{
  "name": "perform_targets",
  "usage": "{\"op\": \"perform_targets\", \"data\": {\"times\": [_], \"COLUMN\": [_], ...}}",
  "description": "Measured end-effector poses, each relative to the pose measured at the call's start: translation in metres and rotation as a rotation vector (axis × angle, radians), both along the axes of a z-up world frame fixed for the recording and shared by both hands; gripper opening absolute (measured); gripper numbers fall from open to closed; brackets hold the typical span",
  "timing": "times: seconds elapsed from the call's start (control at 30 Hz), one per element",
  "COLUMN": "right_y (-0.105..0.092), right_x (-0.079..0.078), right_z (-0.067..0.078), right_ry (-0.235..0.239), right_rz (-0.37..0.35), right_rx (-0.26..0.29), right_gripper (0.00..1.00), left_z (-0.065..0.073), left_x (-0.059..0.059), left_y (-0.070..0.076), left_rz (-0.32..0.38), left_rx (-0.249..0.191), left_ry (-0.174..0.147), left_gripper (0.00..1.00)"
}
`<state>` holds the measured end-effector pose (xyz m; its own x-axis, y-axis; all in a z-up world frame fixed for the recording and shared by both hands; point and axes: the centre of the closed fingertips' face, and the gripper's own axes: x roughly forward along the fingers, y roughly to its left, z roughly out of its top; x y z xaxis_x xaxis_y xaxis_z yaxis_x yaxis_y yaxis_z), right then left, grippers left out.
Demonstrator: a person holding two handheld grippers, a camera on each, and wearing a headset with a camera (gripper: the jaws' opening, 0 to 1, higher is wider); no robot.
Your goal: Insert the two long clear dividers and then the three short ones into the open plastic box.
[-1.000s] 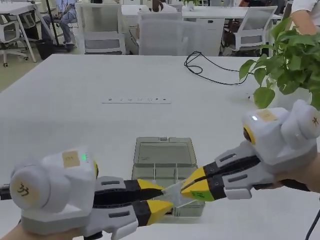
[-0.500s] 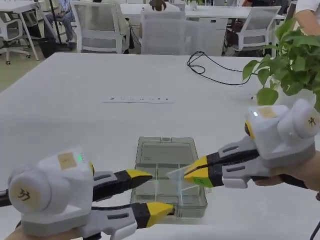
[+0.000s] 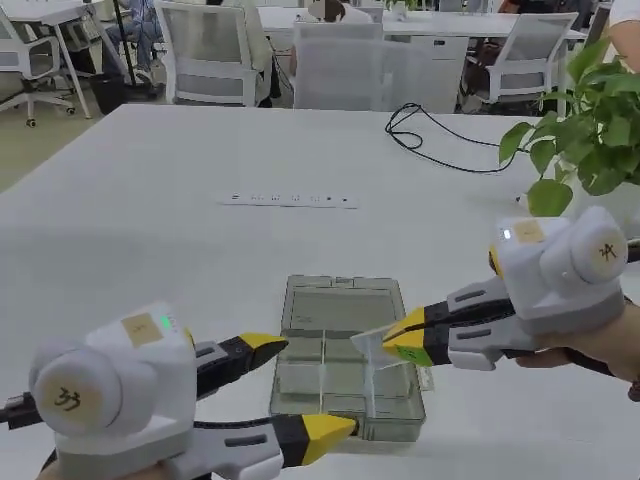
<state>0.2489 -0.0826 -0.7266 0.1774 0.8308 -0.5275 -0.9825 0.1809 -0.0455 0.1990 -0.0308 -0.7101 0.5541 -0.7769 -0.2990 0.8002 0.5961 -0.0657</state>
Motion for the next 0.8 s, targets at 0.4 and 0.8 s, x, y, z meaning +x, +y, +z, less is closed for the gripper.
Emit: {"op": "perform_targets", "data": {"times": [0.4, 0.8], "right_y": [0.005, 0.008], "right_x": [0.015, 0.024], "right_z": [-0.017, -0.031], "right_ry": [0.003, 0.023], "right_rz": [-0.024, -0.037], "right_rx": [-0.049, -0.077], "right_gripper": [0.02, 0.02], "left_z": [-0.009, -0.010], "left_x": [0.008, 0.011], "left_y": [0.009, 0.012], "left_rz": [0.056, 0.078], "left_rx": [0.006, 0.001], "left_ry": [0.017, 0.020], "left_gripper": [0.77, 0.85]}}
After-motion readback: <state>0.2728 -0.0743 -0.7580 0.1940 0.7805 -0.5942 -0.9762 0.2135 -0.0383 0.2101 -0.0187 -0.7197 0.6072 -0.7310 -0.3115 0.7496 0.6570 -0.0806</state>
